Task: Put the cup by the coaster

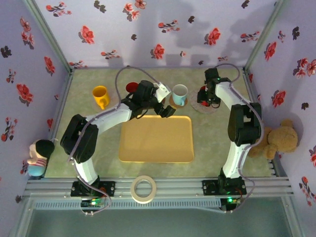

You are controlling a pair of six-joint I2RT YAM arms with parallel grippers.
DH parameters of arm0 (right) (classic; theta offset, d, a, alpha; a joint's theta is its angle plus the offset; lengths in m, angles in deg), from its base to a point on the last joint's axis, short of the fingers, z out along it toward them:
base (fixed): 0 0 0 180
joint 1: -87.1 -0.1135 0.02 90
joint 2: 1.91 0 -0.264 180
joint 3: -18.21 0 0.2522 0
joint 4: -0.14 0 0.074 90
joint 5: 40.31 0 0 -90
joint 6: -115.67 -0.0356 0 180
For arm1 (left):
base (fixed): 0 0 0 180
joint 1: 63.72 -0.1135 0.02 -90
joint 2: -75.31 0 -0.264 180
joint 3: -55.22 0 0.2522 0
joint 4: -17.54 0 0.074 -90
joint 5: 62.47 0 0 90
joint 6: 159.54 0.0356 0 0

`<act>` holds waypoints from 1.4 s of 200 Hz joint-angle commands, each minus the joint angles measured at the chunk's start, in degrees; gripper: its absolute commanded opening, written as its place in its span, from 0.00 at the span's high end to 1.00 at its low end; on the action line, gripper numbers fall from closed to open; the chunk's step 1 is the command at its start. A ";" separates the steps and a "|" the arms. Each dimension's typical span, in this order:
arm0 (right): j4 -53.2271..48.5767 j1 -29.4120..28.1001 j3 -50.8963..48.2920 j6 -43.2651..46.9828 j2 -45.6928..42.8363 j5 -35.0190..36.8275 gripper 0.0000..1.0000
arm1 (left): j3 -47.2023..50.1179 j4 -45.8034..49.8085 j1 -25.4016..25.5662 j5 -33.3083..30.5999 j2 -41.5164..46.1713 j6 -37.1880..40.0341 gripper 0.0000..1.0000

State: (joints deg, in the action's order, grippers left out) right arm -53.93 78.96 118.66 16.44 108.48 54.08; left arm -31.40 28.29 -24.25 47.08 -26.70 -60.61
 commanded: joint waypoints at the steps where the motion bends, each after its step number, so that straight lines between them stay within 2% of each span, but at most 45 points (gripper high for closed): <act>1: 0.41 -0.19 -1.28 -0.70 -4.79 1.48 0.21 | 1.07 -2.89 -0.11 0.37 4.11 -1.09 0.00; 30: 0.57 -0.71 -3.27 -0.96 -9.75 2.47 0.07 | 0.27 -2.64 -0.08 0.29 6.64 -0.94 0.00; 72: 1.23 -1.13 -6.52 -0.85 -18.48 2.37 0.00 | 1.13 -3.99 0.35 -3.81 12.09 -1.64 0.00; 124: 4.28 -1.58 -11.61 -1.41 -31.35 2.25 0.00 | 7.20 -10.44 0.27 -13.25 22.60 -5.32 0.00; 181: 10.89 -1.53 -20.83 -0.88 -46.12 3.21 0.00 | 12.74 -3.08 -0.54 -25.71 35.81 -3.62 0.00; 241: 29.69 -1.52 -39.71 1.30 -60.79 4.51 0.00 | 22.50 2.22 -7.18 -38.86 48.63 -4.73 0.00; 280: 37.73 -1.22 -49.54 2.47 -65.97 10.55 0.00 | 29.65 4.50 -12.88 -42.39 53.82 -4.92 0.00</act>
State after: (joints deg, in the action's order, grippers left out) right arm -25.43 77.71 73.31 17.27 44.92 59.08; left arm -5.63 30.57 -34.22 9.93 24.64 -64.75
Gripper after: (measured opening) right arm 0.995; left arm 0.997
